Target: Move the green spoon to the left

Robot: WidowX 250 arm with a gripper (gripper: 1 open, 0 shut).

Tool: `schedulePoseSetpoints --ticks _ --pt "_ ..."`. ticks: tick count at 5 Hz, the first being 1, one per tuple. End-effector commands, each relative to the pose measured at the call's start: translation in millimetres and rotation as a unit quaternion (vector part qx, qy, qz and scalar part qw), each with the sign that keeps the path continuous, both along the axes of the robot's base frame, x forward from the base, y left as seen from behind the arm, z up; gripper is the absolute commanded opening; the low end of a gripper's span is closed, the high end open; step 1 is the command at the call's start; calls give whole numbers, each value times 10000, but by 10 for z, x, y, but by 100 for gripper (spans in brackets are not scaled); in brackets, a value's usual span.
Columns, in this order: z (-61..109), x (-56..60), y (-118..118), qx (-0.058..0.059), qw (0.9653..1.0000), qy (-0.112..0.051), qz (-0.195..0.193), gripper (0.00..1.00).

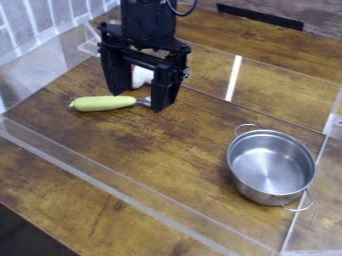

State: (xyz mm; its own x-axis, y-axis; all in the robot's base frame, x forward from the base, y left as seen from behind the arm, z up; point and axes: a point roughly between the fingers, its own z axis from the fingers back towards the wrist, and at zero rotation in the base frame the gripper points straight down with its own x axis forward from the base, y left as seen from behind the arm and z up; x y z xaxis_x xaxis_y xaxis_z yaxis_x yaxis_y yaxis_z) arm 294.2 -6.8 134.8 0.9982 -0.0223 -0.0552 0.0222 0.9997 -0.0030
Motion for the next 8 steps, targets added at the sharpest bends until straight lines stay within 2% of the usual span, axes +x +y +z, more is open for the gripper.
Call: schedulePoseSetpoints --ticks 1,2,3,5,7,8 --pt "-51 40 10 -22 10000 16 32 100" --pt "-90 100 -37 -48 10000 26 42 100" --pt "-69 187 -54 25 9999 -59 80 100" --pt "-115 251 -61 69 9995 -76 292 100" --pt "-167 341 149 87 9995 -38 298 100" --pt "-26 338 142 90 10000 -31 -31 100"
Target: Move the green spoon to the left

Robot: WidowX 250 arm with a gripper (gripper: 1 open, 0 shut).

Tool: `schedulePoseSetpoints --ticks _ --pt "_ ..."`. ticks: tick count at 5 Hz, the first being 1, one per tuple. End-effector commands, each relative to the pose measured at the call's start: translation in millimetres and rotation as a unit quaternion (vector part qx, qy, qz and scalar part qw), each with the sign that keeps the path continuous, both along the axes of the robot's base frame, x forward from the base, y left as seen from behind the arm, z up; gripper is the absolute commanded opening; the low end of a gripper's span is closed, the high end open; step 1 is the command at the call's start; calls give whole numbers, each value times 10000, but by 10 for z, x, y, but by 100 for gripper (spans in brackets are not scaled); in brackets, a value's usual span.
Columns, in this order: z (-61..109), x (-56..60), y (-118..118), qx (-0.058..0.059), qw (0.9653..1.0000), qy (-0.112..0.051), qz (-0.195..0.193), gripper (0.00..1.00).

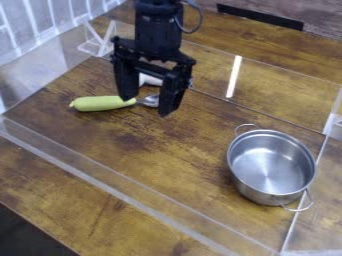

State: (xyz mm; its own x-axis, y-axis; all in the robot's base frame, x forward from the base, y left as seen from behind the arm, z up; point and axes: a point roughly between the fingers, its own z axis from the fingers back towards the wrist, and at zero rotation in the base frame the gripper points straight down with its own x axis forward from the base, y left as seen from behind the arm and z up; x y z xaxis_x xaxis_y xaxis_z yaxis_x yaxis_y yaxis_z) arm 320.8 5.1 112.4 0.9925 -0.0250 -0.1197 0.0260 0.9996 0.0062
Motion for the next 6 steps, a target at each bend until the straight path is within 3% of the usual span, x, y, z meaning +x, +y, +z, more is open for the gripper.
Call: schedulePoseSetpoints --ticks 1,2,3,6 --pt "406 22 -20 -67 9985 -395 -366 100" --pt "537 -133 -66 -169 9978 -464 -445 100" --pt "390 -357 -142 -180 9973 -502 -496 100" --pt "382 -315 -243 -64 9977 -567 365 100"
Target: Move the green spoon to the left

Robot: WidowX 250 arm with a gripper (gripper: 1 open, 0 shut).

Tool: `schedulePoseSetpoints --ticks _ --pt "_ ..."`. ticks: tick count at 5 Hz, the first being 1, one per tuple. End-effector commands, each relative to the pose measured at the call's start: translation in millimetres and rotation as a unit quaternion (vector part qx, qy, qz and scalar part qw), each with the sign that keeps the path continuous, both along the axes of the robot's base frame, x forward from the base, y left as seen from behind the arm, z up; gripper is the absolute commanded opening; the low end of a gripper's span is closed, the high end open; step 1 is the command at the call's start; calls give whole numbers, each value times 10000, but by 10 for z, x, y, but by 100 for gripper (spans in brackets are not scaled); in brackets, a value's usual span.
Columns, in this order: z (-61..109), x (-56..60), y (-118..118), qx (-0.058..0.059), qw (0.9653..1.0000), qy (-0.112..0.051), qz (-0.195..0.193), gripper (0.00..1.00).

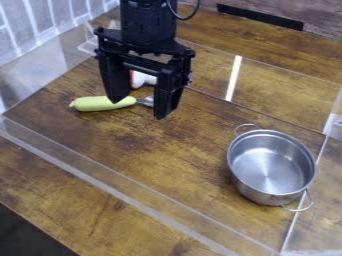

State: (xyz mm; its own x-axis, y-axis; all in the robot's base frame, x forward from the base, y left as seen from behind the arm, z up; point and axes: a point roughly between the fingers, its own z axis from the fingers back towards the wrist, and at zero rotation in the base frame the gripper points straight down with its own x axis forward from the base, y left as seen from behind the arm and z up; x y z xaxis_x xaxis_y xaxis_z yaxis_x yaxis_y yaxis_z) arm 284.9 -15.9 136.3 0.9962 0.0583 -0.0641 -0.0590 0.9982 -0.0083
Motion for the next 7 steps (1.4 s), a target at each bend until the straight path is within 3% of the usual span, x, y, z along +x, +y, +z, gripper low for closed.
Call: schedulePoseSetpoints --ticks 1,2,4,5,6,7 --pt "139 96 54 17 9983 -325 -477 100" --pt "136 143 131 14 9955 -371 -870 100" --pt "138 303 53 39 9981 -276 -542 100" --pt "-7 336 3 30 9990 -219 -391 100" --pt "-67 297 -21 9 9994 -239 -250 100" --pt "-123 475 -55 -20 9983 -269 -509 100"
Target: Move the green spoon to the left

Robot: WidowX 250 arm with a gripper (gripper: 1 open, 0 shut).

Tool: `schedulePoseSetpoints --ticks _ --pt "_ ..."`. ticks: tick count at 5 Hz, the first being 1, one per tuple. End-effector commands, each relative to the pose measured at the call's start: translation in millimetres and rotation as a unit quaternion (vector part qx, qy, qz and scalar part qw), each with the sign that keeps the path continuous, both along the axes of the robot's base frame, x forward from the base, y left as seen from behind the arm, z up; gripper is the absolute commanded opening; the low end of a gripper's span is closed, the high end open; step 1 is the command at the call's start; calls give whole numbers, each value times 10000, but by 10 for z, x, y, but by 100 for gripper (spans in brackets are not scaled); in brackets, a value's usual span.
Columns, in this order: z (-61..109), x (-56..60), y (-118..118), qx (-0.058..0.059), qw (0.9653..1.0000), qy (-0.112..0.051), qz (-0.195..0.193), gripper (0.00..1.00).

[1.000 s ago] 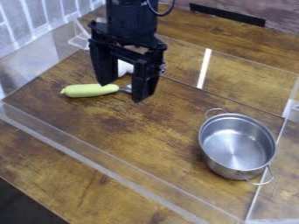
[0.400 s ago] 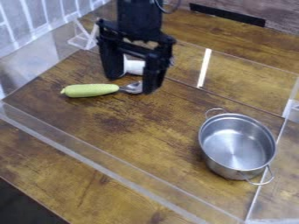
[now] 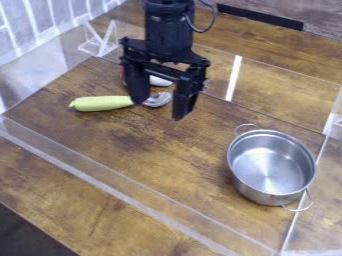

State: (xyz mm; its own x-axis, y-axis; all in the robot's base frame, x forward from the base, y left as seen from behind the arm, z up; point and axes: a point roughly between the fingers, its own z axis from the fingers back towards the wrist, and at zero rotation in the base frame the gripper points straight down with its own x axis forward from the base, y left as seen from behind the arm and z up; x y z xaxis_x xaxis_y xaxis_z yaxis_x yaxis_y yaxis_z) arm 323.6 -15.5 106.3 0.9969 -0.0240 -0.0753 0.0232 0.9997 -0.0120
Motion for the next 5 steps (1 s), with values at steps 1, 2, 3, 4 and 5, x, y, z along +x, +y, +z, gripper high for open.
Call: schedulePoseSetpoints --ticks 1,2,3,4,5 --pt "236 275 -141 -27 9985 -405 -355 100" --pt "283 476 -184 9 9971 -496 -574 100" --pt "265 630 -109 -2 9958 -571 -709 100" --pt "267 680 -41 -11 9948 -595 -823 100" --pt "292 714 32 -26 9936 -656 -915 100"
